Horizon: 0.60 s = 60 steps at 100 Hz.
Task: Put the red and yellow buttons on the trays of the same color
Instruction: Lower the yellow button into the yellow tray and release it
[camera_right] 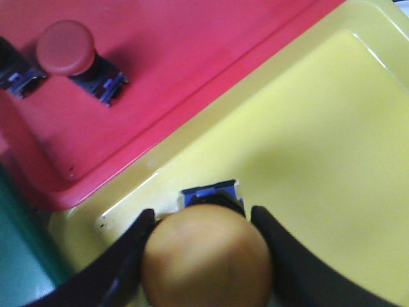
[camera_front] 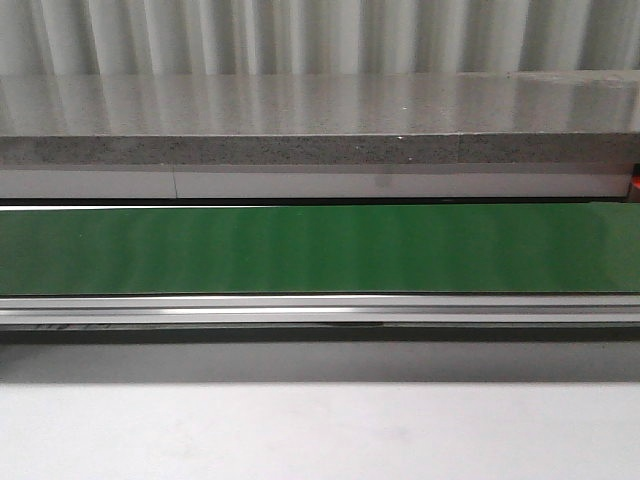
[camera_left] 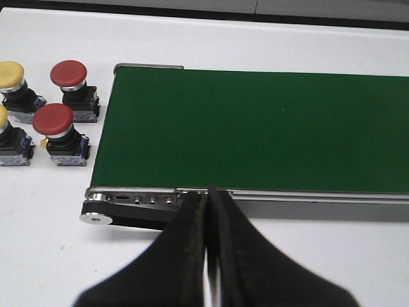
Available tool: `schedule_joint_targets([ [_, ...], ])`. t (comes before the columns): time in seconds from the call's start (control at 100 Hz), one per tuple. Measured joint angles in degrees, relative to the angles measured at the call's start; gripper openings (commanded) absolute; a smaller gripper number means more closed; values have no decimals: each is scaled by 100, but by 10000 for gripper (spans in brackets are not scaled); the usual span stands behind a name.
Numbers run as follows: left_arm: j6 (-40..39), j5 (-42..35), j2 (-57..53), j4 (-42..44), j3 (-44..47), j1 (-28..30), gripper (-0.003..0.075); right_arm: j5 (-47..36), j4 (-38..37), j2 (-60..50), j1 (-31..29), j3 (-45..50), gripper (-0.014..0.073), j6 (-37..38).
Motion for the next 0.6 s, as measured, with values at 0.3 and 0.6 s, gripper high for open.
schedule_joint_targets([
  [0.3,0,0,0,0,0,0,-20,-334,13,747,-106,0,16,79],
  [0.6,0,0,0,0,0,0,-20,-546,92,1387,-106,0,27,79],
])
